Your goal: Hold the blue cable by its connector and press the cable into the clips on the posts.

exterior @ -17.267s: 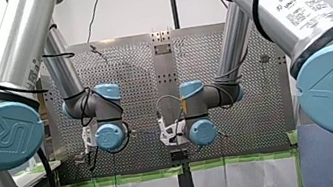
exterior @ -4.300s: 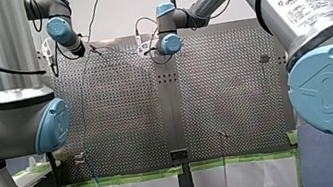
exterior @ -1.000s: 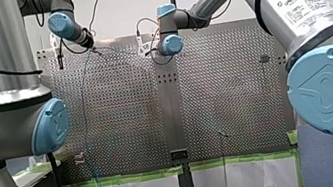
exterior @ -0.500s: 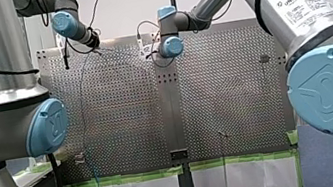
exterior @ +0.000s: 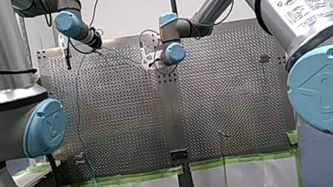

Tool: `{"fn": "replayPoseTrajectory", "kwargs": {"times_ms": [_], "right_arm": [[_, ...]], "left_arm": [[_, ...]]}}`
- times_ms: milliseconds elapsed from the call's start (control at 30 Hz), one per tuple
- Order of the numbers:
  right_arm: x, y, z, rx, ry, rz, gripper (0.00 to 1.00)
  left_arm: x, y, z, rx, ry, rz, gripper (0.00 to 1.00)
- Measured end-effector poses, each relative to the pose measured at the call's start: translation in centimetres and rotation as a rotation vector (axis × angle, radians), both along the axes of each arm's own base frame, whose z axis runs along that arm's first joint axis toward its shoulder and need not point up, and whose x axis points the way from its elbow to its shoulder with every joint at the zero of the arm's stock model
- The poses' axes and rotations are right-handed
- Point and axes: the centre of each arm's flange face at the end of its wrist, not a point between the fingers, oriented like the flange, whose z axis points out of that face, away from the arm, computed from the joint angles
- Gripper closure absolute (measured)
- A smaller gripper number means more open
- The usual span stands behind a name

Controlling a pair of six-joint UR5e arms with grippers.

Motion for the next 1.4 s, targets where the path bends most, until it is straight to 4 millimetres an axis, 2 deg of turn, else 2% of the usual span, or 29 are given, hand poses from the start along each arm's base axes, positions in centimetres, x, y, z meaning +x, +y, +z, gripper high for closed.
{"fn": "replayPoseTrajectory", "kwargs": {"times_ms": [200,533,1400], "right_arm": [[-0.1,0.1,-0.4,0.003,0.006,-0.001,1.00],[-0.9,0.3,-2.8,0.014,0.021,-0.013,1.00],[-1.9,0.9,-6.6,0.027,0.028,-0.016,1.00]], "left_arm": [[-0.1,-0.2,0.0,-0.001,0.000,-0.005,0.00],[-0.2,-0.6,0.0,-0.002,0.001,-0.014,0.00],[-1.4,-2.2,-0.2,0.015,0.015,0.002,0.00]]}}
